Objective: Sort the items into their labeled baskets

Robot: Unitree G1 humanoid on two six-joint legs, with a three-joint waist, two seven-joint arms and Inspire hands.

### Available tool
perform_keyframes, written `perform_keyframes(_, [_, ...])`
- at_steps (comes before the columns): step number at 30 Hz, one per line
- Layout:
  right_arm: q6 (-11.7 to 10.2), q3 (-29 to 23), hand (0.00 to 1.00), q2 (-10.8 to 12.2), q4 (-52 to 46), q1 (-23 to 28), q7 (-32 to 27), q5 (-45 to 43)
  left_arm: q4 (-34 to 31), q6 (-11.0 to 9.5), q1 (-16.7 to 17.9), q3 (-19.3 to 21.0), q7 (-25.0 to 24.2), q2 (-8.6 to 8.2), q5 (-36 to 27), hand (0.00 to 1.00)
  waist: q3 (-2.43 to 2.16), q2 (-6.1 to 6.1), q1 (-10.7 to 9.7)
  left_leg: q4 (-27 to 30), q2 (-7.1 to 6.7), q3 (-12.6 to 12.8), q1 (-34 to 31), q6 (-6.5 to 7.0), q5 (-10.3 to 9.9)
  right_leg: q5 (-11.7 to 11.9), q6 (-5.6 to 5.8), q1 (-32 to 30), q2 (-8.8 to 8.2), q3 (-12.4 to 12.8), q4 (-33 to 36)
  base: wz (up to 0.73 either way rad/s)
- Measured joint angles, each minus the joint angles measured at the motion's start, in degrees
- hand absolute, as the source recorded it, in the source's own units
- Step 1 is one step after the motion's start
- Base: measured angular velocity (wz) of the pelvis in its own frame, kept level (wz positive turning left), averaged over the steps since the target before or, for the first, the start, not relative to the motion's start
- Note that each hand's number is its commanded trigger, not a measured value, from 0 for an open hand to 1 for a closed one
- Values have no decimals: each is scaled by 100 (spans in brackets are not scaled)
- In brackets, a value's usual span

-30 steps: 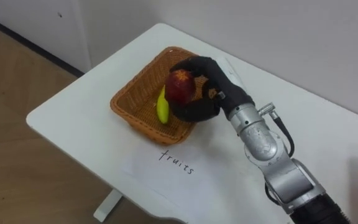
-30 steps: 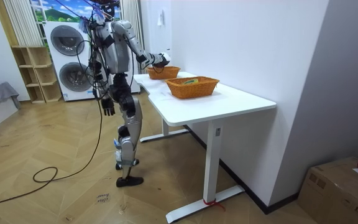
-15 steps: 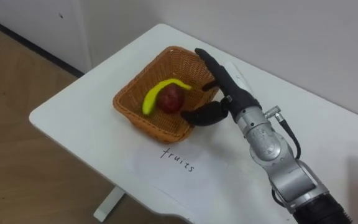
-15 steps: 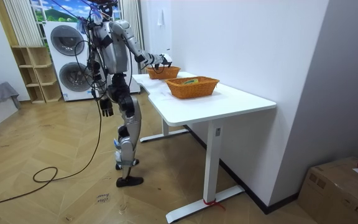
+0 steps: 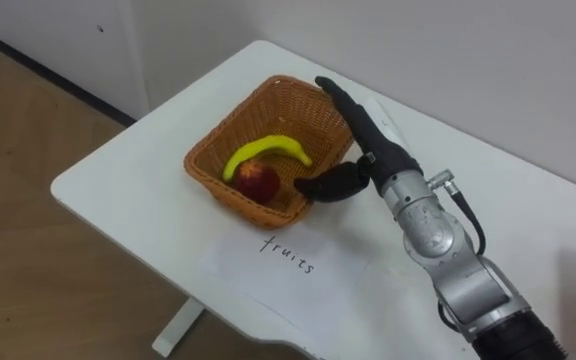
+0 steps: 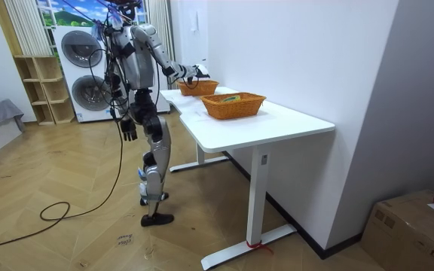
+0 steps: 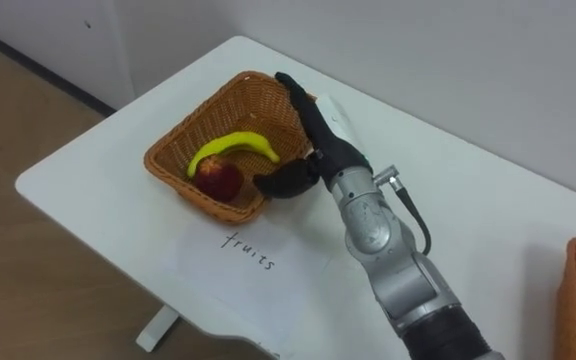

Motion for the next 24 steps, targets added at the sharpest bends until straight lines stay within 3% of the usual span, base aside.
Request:
perform_keyframes(4, [-45,-4,0,-24,-5,0,0,123,56,-14,-5,4,7,2,3,0,-3,4,-23,-6,1,-1,11,0,1,0,0,8,0,-1,-3,0])
perform_keyframes(9, [-67,-137,0,-235,-429,2,27,185,57,-58,19,109,14,-22,11,0,-5,3,-119,-13,4,30,6,0,2,0,0,-12,1,17,-5,-3])
perform_keyframes(13, [-332,-524,0,-260,-756,2,-14,244,86,-126,-6,158,80,-29,9,0,-23,29,-204,-24,25,139,102,-1,4,1,-1,-11,14,194,-8,-12])
perform_keyframes(18, [-378,-765,0,-278,-1202,52,-152,442,52,-204,3,154,172,-31,9,0,-69,132,-588,-64,37,245,100,4,1,3,-3,-26,18,327,2,-13])
perform_keyframes(20, [-386,-1054,0,-283,-1377,51,-233,441,50,-237,-15,178,280,-34,6,0,-110,200,-763,-76,44,322,138,4,1,4,-4,-21,19,389,12,-11])
perform_keyframes(22, [-415,-1211,0,-312,-1454,52,-402,456,51,-245,-44,188,321,-32,-1,0,-147,260,-813,-126,72,417,207,7,-1,6,-7,-19,30,488,26,-25])
perform_keyframes(24, [-436,-1379,0,-337,-1580,54,-509,468,104,-245,-102,219,342,-27,10,0,-152,286,-984,-131,76,422,241,8,-2,10,-9,-1,33,511,28,-13])
